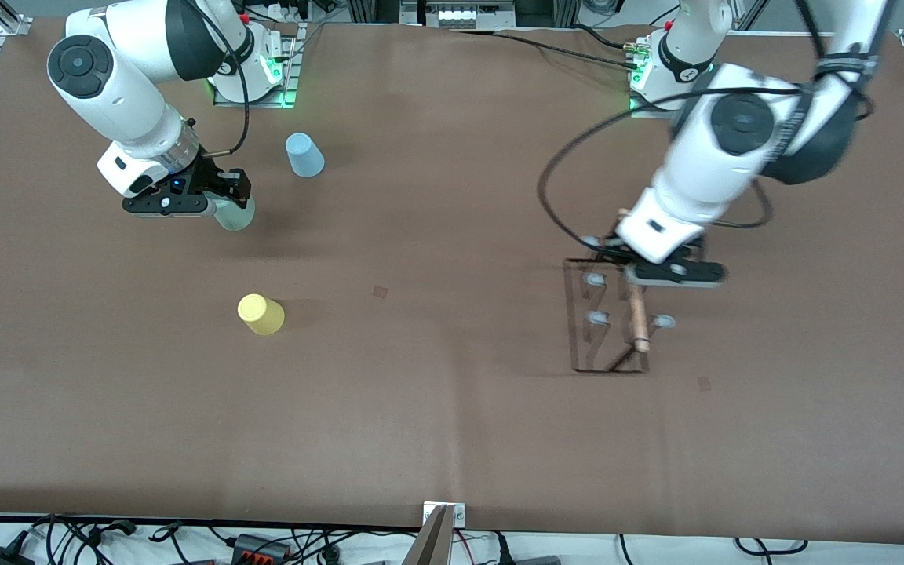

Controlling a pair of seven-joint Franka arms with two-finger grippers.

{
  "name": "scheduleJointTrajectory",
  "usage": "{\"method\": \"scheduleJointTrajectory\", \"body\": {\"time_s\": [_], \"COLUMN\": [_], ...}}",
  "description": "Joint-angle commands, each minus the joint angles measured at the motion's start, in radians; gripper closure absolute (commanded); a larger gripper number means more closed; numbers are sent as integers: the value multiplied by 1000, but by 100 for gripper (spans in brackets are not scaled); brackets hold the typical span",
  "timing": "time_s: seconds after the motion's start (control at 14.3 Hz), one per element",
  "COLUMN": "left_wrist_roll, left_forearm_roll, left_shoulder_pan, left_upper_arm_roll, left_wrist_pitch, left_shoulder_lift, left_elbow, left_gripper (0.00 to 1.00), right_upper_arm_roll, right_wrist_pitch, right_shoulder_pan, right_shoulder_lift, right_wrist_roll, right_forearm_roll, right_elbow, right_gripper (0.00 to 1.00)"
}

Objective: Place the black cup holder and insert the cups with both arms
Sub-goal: 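Lift the rack with the left gripper and carry it toward the table middle, then lower the rack onto the table middle with the left gripper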

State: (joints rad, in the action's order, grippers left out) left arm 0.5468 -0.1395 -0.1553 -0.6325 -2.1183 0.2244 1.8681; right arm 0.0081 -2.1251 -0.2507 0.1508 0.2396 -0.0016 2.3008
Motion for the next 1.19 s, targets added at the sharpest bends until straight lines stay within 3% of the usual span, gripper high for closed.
{"method": "scheduleJointTrajectory", "body": {"time_s": [0.0,0.35,0.91,1.12], "left_wrist_roll": [123,324,357,367], "left_forearm_roll": [-8,-17,-107,-198], "left_shoulder_pan": [63,215,289,296], "left_upper_arm_roll": [-32,-21,-19,-21], "left_wrist_pitch": [15,-5,-6,-9], "left_shoulder_lift": [75,200,291,314], "left_elbow": [-81,-182,-233,-234], "left_gripper": [99,99,99,99], "right_upper_arm_roll": [0,-2,0,0], "right_wrist_pitch": [19,24,24,24], "right_shoulder_pan": [8,17,22,24], "right_shoulder_lift": [-5,-5,-8,-8], "right_wrist_roll": [-23,-31,-32,-39], "right_forearm_roll": [-9,-11,-12,-14], "right_elbow": [-20,-15,-11,-11], "right_gripper": [83,83,81,81]}}
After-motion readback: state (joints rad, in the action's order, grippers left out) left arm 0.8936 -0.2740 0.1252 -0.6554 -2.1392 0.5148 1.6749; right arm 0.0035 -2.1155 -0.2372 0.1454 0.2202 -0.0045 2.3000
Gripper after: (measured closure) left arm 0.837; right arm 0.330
